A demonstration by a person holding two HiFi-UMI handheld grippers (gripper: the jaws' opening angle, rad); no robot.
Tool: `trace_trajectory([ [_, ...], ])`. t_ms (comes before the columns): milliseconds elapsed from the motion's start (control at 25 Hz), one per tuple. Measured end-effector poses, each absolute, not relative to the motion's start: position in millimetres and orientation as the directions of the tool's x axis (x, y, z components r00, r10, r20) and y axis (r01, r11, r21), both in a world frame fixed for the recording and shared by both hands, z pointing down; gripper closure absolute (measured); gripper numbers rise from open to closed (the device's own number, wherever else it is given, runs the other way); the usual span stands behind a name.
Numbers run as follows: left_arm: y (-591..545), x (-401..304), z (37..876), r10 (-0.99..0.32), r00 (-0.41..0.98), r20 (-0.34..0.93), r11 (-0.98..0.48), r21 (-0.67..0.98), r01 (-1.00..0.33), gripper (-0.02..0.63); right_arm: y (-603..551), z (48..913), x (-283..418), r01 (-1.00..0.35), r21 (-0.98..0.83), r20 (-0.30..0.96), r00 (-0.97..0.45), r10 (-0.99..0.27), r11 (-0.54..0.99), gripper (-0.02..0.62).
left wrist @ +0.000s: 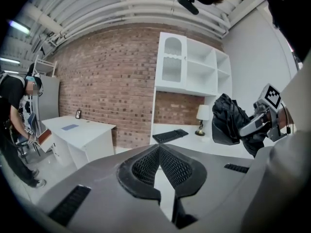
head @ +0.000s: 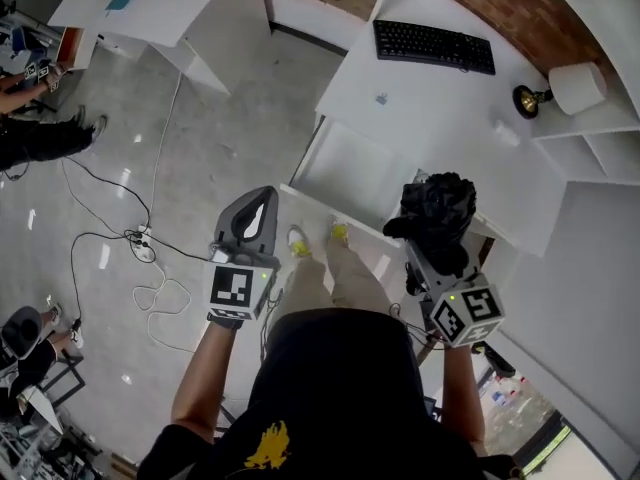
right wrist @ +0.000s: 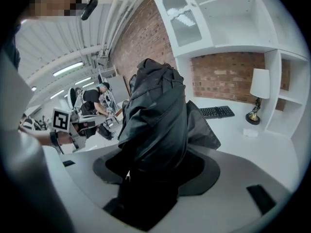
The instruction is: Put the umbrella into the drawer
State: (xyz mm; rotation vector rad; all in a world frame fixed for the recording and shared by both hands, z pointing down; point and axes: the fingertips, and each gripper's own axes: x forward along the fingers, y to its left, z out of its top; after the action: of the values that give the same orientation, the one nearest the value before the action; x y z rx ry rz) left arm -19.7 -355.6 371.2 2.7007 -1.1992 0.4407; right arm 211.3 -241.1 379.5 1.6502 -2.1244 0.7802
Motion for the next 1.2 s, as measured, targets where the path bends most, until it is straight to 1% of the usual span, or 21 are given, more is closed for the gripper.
trace_trajectory([
  [160,-367.8,-15.6,394.2,-0.719,0.602,0.348,-0.626,0.055,-0.778,0.589,-269.1,408.9,214.6,-0.945,-0.186,0.619,-0.326,-0.714,0.27,0.333],
  [400,-369.5,-9.7,431.5,-0.723,0.571,0.388,-0.586,0.094,-0.805,0.589,-296.3,453.7,216.6,-0.931,-0.231,0.644,-0.363,-0.673,0.281,0.333],
  [640,-372.0,5.5,467.0,-0.697,0.575,0.429,-0.591,0.11,-0.799,0.589,-314.6,496.6,215.0,-0.923,-0.243,0.682,-0.382,-0.624,0.3,0.333],
  [1200,-402.3,-7.0,533.7,-0.713,0.536,0.451,-0.529,0.155,-0.834,0.589,-356.3,585.7,181.0,-0.895,-0.219,0.739,-0.413,-0.532,0.389,0.333],
])
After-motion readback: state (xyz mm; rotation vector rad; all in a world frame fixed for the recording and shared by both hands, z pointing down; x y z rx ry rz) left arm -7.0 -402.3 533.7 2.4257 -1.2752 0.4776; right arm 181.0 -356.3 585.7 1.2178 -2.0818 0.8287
